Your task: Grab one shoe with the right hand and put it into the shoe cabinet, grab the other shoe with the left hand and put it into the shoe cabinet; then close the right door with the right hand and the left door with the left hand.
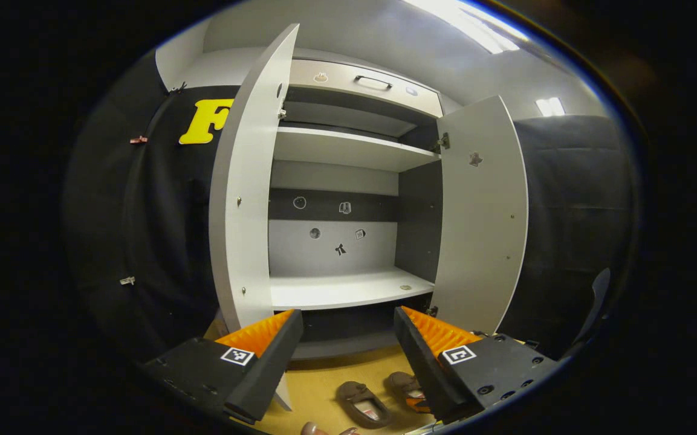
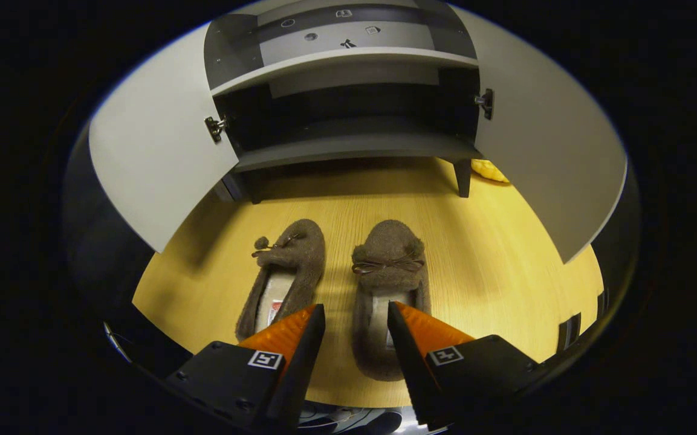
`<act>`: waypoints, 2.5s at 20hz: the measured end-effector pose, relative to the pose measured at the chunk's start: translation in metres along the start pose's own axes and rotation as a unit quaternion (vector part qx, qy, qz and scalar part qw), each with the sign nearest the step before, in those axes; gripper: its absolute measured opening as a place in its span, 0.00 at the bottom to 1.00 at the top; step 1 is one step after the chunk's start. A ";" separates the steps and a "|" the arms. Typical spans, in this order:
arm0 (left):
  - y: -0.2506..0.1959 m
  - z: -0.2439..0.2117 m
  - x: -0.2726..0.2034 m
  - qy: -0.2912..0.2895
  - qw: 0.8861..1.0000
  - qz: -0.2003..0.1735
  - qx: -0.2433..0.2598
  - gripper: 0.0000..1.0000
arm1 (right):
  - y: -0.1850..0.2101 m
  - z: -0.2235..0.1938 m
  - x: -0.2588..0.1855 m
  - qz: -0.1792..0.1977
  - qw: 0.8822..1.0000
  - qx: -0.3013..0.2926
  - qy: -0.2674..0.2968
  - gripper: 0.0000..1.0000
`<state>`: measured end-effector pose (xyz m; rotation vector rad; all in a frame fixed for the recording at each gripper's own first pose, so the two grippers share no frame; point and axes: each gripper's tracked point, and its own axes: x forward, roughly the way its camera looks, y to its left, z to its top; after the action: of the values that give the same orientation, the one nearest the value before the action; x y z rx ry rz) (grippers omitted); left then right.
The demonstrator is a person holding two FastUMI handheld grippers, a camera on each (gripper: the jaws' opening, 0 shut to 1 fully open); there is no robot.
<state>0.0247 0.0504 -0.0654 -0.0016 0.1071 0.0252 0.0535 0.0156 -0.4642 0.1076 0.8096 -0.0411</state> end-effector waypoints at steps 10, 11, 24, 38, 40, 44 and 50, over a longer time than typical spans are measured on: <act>0.013 -0.022 0.017 0.028 0.998 0.045 -0.029 0.96 | -0.013 -0.007 0.068 -0.003 0.999 -0.039 0.031 0.35; 0.012 -0.024 0.018 0.032 0.998 0.046 -0.031 0.96 | -0.012 -0.006 0.069 0.002 0.999 -0.039 0.031 0.28; 0.001 -0.014 0.016 0.018 0.999 0.021 -0.028 0.96 | -0.009 0.082 -0.011 0.021 0.998 -0.013 -0.064 0.06; -0.020 -0.008 0.005 0.006 0.999 -0.002 -0.039 0.96 | 0.013 0.399 -0.116 0.007 0.957 -0.101 -0.273 0.06; -0.020 -0.009 0.007 0.007 0.999 0.003 -0.042 0.96 | 0.015 0.435 -0.105 0.005 0.954 -0.107 -0.279 0.06; -0.020 -0.016 0.014 0.020 0.999 0.017 -0.032 0.96 | 0.013 0.495 -0.072 0.000 0.957 -0.104 -0.269 0.06; -0.018 -0.021 0.027 0.029 0.997 0.044 -0.058 0.96 | -0.009 0.529 0.011 -0.014 0.973 -0.080 -0.217 0.06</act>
<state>0.0500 0.0335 -0.0889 -0.1131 0.1642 0.1198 0.4415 -0.0520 -0.1100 -0.0647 0.3736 -0.0239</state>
